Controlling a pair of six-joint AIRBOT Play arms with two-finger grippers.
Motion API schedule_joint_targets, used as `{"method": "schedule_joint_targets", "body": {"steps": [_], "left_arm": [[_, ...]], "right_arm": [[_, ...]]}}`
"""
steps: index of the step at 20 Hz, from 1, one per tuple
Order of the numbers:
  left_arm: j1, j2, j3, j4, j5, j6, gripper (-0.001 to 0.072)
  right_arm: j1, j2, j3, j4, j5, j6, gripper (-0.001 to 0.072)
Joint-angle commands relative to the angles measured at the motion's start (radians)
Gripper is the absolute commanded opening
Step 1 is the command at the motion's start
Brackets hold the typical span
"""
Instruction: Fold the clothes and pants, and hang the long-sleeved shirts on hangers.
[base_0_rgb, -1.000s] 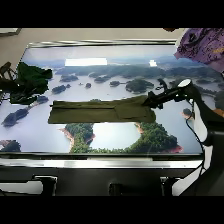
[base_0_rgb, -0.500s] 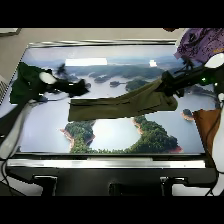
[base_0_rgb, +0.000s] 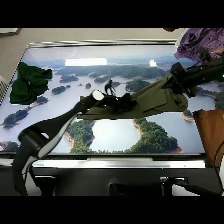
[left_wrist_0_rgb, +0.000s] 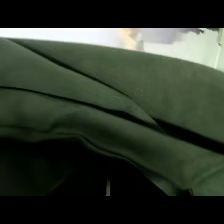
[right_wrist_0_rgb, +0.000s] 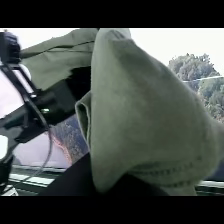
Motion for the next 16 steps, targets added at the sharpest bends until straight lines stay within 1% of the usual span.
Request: {"method": "schedule_joint_targets", "body": {"steps": [1,3,6,7,8,9,10,12,14,16], "left_arm": [[-0.082,-0.101,0.116,-0.056,0.011,-0.084,0.0015],[-0.103,-0.143,0.182,-0.085,0.006,-0.083,0.0015],[-0.103,-0.164,0.236,-0.085,-0.014,-0.071,0.0015],[-0.086,-0.161,0.237,-0.084,-0.051,-0.071,0.0015],[-0.061,-0.155,0.236,-0.076,-0.114,-0.071,0.0015],[-0.026,-0.145,0.236,-0.035,-0.202,-0.072,0.0015],[0.013,-0.126,0.236,0.04,-0.296,-0.076,0.0014],[0.098,-0.063,0.236,0.28,-0.46,-0.127,0.0014],[0.198,0.029,0.236,0.492,-0.57,-0.139,0.0015],[0.315,0.134,0.236,0.607,-0.644,-0.127,0.0016]], "right_arm": [[0.0,0.016,0.002,0.0,0.004,0.043,0.0029],[0.0,0.016,0.002,0.0,0.0,0.043,0.0029],[0.0,0.016,0.002,-0.004,-0.02,0.043,0.0029],[0.0,0.016,0.002,-0.01,-0.036,0.042,0.0029],[0.0,0.016,0.002,-0.019,-0.055,0.037,0.0029],[0.0,0.015,0.002,-0.026,-0.073,0.025,0.0029],[0.0,0.013,0.002,-0.025,-0.082,0.012,0.0029],[0.001,0.004,0.002,-0.012,-0.08,-0.006,0.0029],[0.013,-0.007,0.002,0.013,-0.084,-0.01,0.0029],[0.063,-0.021,0.002,0.011,-0.113,-0.007,0.0029]]}}
